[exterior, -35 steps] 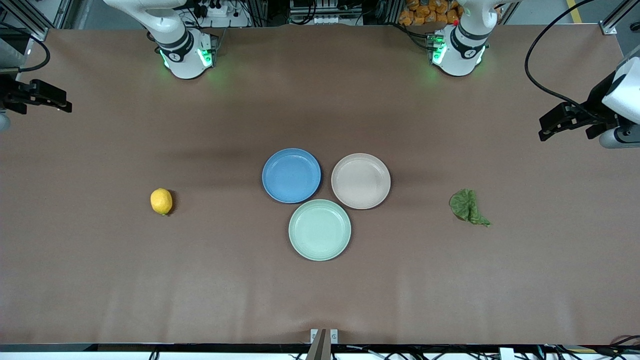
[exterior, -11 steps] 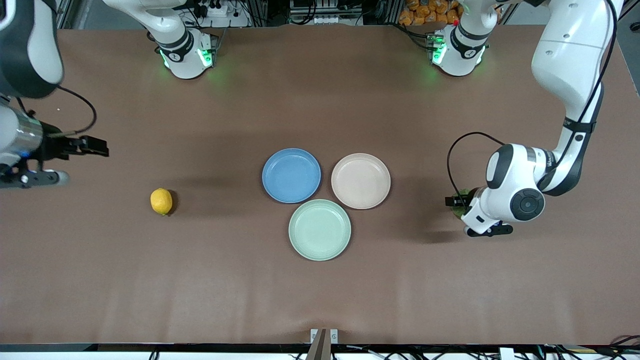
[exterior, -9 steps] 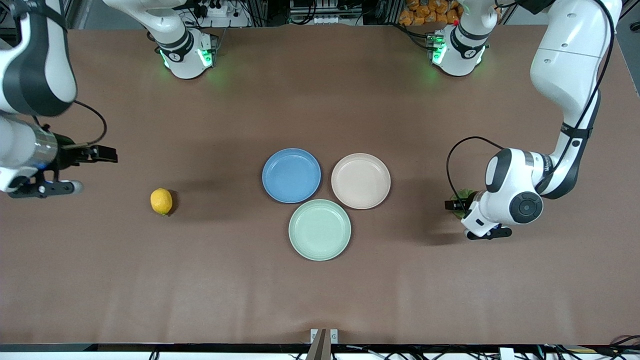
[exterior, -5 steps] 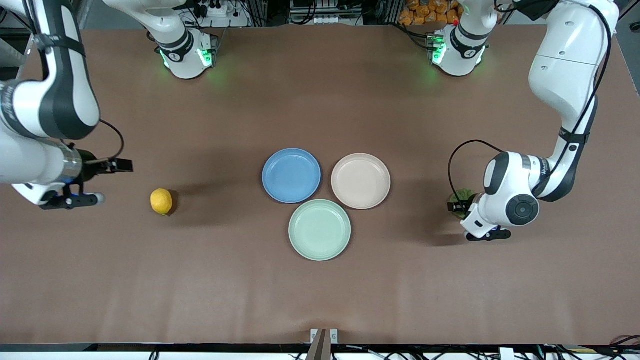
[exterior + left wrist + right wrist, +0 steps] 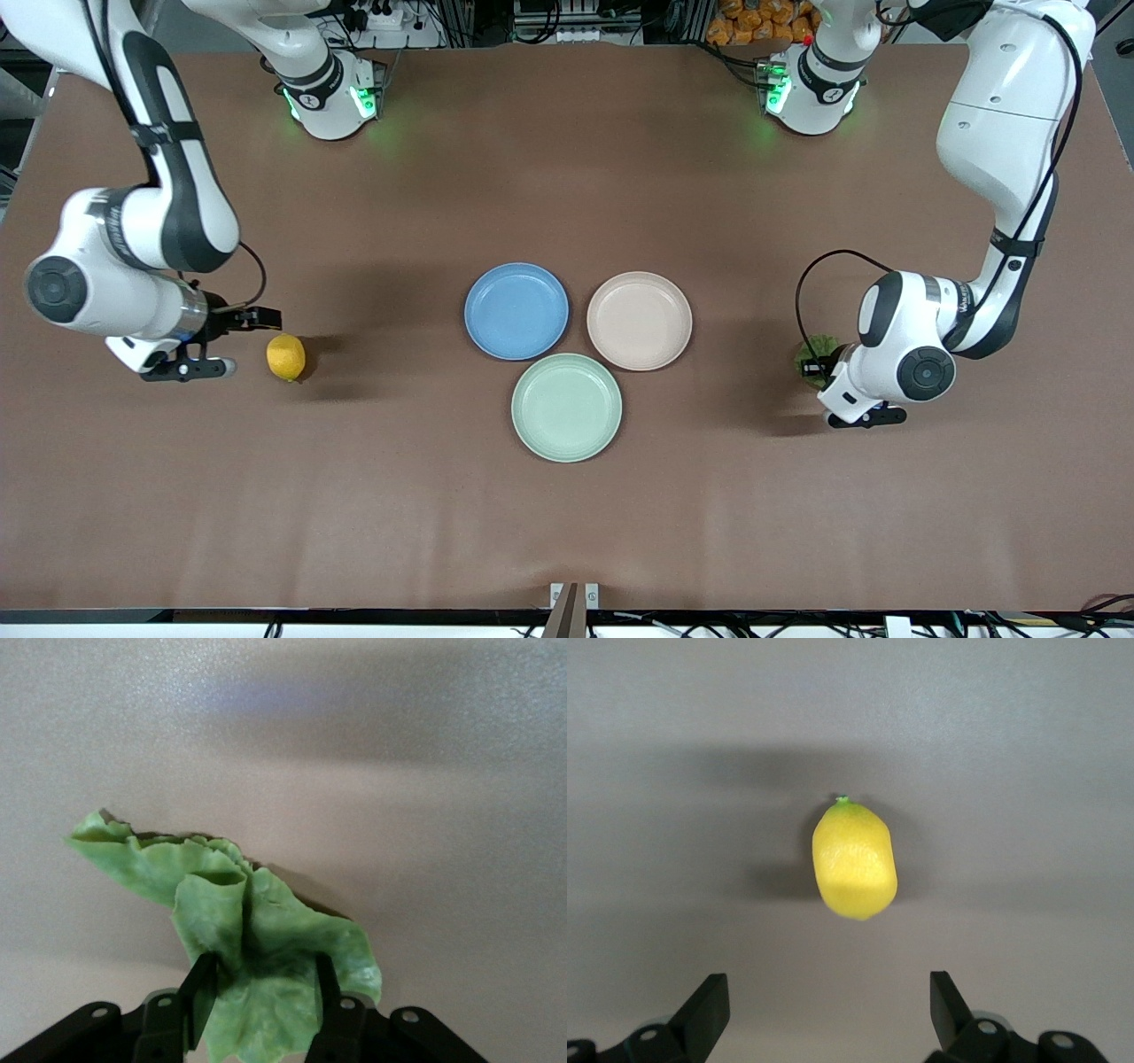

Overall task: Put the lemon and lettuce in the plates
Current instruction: 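Grasp the lettuce with the left gripper while the right gripper reaches the lemon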

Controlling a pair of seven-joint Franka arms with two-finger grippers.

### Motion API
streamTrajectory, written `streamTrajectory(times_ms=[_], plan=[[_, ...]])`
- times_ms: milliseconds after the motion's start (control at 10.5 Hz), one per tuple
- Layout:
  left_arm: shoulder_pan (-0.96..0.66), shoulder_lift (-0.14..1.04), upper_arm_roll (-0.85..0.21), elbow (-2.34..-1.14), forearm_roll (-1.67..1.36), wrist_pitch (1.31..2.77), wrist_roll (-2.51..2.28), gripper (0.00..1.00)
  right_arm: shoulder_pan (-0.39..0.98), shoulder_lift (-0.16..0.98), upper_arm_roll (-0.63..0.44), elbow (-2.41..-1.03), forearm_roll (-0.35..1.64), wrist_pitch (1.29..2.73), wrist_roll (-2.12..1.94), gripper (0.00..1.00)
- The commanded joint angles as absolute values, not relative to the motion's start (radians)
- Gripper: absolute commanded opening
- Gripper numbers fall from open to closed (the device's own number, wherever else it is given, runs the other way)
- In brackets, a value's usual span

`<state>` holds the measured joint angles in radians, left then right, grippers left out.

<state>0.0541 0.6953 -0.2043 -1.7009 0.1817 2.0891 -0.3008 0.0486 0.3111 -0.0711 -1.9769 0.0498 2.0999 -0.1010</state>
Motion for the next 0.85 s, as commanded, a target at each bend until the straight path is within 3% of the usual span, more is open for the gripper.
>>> streamTrajectory(times_ms=[0, 95, 759], plan=[[0.054, 0.707, -0.206, -1.686, 0.216, 2.095, -0.328, 0.15, 0.046, 0.314, -0.066, -2.048, 0.06, 2.202, -0.089, 1.0], [0.054, 0.707, -0.206, -1.686, 0.216, 2.095, -0.33, 0.02, 0.048, 0.33, -0.067, -2.057, 0.06, 2.241, -0.089, 1.0], [0.003, 0.629, -0.218, -1.635, 0.213, 2.025, -0.429, 0.0, 0.054, 0.443, -0.067, -2.105, 0.06, 2.465, -0.089, 1.0]])
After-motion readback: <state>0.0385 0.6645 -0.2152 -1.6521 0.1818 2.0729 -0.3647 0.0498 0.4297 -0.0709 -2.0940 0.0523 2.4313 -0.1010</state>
